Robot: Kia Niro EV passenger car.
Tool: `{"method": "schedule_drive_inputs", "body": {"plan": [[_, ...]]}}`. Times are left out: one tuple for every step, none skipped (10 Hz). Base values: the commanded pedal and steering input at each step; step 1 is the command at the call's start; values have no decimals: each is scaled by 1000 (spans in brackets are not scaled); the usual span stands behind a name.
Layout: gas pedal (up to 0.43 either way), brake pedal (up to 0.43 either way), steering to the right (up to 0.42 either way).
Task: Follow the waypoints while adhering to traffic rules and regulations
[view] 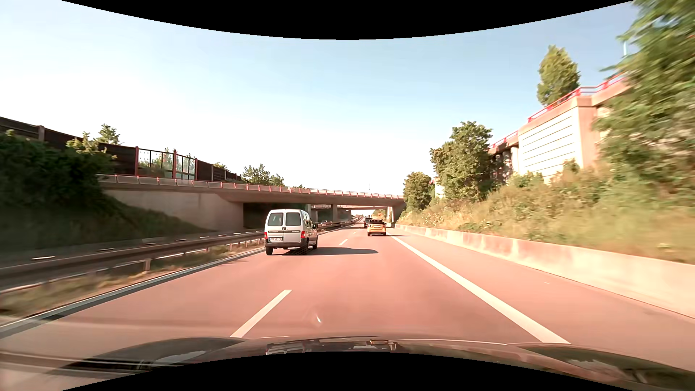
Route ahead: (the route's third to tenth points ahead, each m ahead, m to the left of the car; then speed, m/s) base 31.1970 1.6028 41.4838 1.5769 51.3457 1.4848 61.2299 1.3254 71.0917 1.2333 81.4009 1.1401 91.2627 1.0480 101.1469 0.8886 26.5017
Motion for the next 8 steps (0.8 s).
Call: {"method": "schedule_drive_inputs", "body": {"plan": [[287, 6, -6], [287, 6, -6], [287, 6, -6], [299, 6, -6], [299, 6, -6], [299, 6, -6], [299, 6, -6], [299, 6, -4]]}}
